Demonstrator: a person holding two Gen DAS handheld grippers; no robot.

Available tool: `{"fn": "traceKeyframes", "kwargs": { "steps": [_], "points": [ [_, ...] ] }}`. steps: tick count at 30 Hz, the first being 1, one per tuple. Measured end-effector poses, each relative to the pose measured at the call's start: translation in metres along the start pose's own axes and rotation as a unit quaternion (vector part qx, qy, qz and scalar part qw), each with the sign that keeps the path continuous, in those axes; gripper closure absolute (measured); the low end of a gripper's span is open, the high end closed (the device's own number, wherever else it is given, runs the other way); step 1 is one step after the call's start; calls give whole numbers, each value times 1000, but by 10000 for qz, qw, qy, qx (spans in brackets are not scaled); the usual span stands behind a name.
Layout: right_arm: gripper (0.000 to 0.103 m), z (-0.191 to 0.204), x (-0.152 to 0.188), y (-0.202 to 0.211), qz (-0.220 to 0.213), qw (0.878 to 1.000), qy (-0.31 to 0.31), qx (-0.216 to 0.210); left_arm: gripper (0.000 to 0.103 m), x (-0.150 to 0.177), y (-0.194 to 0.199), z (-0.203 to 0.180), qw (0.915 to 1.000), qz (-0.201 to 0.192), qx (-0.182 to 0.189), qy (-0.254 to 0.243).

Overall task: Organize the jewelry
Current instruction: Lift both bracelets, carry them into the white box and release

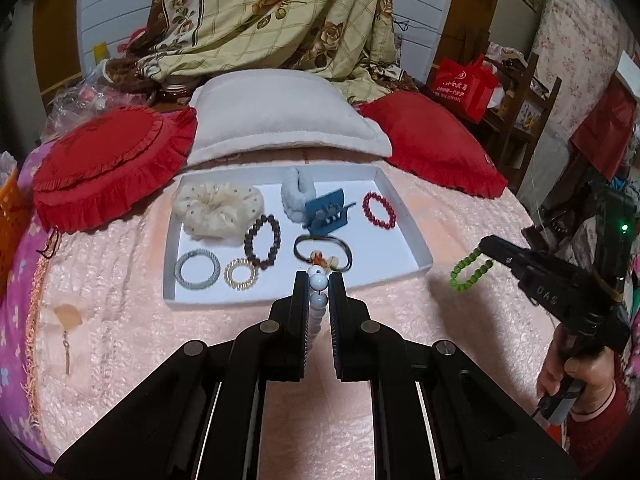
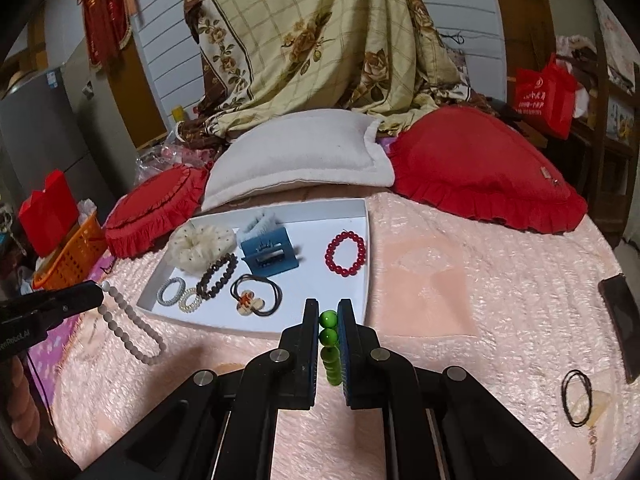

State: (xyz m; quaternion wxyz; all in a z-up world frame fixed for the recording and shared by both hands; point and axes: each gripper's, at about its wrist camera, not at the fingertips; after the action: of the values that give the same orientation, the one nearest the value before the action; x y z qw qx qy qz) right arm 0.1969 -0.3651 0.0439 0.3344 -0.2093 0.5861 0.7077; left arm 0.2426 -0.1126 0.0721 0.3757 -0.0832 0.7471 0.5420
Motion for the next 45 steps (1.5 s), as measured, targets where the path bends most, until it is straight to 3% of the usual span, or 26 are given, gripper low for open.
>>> {"fn": "traceKeyframes", "kwargs": {
  "steps": [7, 11, 17, 25, 27, 29, 31, 40, 45],
  "points": [
    [94, 9, -34, -42, 207, 9994, -268, -62, 95, -41, -24, -9, 9999, -95, 118, 54],
    [94, 9, -48, -63, 211, 9980, -563, -215, 95, -54, -59, -9, 10000, 44, -19, -9],
    [94, 1, -26, -111, 713, 9937, -824, -268, 95, -26, -120, 17, 9969, 696, -298, 224],
    [94, -3, 4, -136, 1116, 9894, -918, -172, 95, -3, -146, 36, 9935, 908, -660, 172],
    [90, -2, 8, -133, 1003, 9911, -867, -129, 95, 5, -151, 39, 9924, 1026, -649, 224],
    [79, 2, 10, -130, 939, 9929, -728, -83, 95, 13, -154, 41, 9914, 1123, -622, 263],
    [72, 6, 12, -127, 929, 9939, -583, -68, 94, 19, -151, 43, 9926, 1001, -608, 322],
    [71, 20, 31, -114, 934, 9953, 222, 159, 94, 32, -139, 42, 9926, 992, -519, 468],
    [71, 22, 35, -111, 783, 9959, 367, 276, 92, 34, -136, 39, 9914, 908, -781, 524]
  ]
}}
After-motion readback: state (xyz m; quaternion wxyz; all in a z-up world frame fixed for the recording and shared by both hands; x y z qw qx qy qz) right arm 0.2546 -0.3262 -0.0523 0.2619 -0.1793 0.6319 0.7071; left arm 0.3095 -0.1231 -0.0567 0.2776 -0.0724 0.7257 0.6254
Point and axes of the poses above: each gripper's, at about its wrist camera, not at the fingertips, and y roughly against the way its jaws point, z to its left, x to its underside, and after that the axes turned 3 degrees about -y, right-handed
